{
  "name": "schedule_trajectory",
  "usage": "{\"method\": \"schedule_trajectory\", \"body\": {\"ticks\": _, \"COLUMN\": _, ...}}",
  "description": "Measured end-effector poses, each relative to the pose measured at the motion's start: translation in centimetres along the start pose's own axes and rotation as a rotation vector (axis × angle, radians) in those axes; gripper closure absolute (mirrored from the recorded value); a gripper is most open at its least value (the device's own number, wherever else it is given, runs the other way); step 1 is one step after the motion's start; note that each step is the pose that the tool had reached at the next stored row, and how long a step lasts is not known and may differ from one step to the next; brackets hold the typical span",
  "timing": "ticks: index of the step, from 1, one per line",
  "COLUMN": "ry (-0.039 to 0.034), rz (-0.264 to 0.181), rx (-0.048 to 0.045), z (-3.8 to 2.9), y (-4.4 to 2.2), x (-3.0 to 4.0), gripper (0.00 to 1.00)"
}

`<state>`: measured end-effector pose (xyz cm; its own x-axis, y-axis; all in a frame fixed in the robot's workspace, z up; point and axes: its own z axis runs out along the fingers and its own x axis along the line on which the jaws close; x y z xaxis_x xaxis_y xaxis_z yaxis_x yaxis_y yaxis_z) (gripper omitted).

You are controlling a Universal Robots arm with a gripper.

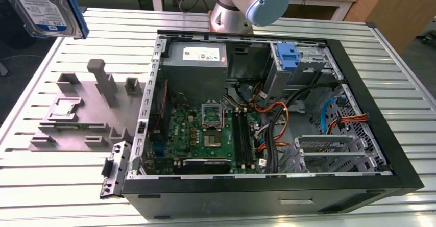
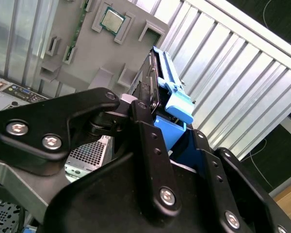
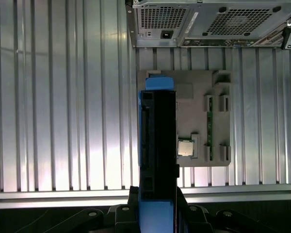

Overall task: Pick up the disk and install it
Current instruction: 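Pick up the disk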

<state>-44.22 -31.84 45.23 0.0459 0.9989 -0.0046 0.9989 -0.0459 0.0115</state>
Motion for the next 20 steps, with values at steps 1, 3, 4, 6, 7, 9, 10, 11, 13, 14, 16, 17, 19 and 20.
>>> {"method": "schedule_trajectory", "body": {"ticks": 1, "ry": 0.0, "rz": 0.0, "rx": -0.0001, "z": -0.03, "y": 0.0, "x": 0.0, "gripper": 0.63}}
{"method": "schedule_trajectory", "body": {"ticks": 3, "ry": 0.0, "rz": 0.0, "rx": -0.0001, "z": -0.08, "y": 0.0, "x": 0.0, "gripper": 0.63}}
{"method": "schedule_trajectory", "body": {"ticks": 4, "ry": 0.0, "rz": 0.0, "rx": -0.0001, "z": -0.11, "y": 0.0, "x": 0.0, "gripper": 0.63}}
{"method": "schedule_trajectory", "body": {"ticks": 6, "ry": 0.0, "rz": 0.0, "rx": 0.0, "z": -0.18, "y": 0.0, "x": 0.0, "gripper": 0.63}}
{"method": "schedule_trajectory", "body": {"ticks": 7, "ry": 0.0001, "rz": 0.0, "rx": -0.0001, "z": -0.2, "y": 0.0, "x": 0.0, "gripper": 0.63}}
{"method": "schedule_trajectory", "body": {"ticks": 9, "ry": 0.0, "rz": 0.0, "rx": 0.0, "z": -0.26, "y": 0.0, "x": 0.0, "gripper": 0.63}}
{"method": "schedule_trajectory", "body": {"ticks": 10, "ry": 0.0, "rz": 0.0, "rx": 0.0, "z": -0.29, "y": 0.0, "x": 0.0, "gripper": 0.63}}
{"method": "schedule_trajectory", "body": {"ticks": 11, "ry": 0.0, "rz": 0.0, "rx": 0.0, "z": -0.32, "y": 0.0, "x": 0.0, "gripper": 0.63}}
{"method": "schedule_trajectory", "body": {"ticks": 13, "ry": 0.0, "rz": 0.0, "rx": -0.0001, "z": -0.38, "y": 0.0, "x": 0.0, "gripper": 0.63}}
{"method": "schedule_trajectory", "body": {"ticks": 14, "ry": 0.0, "rz": 0.0, "rx": 0.0, "z": -0.41, "y": 0.0, "x": 0.0, "gripper": 0.63}}
{"method": "schedule_trajectory", "body": {"ticks": 16, "ry": 0.0, "rz": 0.0, "rx": -0.0001, "z": -0.67, "y": 0.01, "x": 0.0, "gripper": 0.63}}
{"method": "schedule_trajectory", "body": {"ticks": 17, "ry": 0.0, "rz": 0.0, "rx": 0.0, "z": -0.7, "y": 0.01, "x": 0.0, "gripper": 0.63}}
{"method": "schedule_trajectory", "body": {"ticks": 19, "ry": 0.0, "rz": 0.0, "rx": 0.0, "z": -0.76, "y": 0.01, "x": 0.0, "gripper": 0.63}}
{"method": "schedule_trajectory", "body": {"ticks": 20, "ry": 0.0, "rz": 0.0, "rx": 0.0, "z": -0.79, "y": 0.01, "x": -0.01, "gripper": 0.63}}
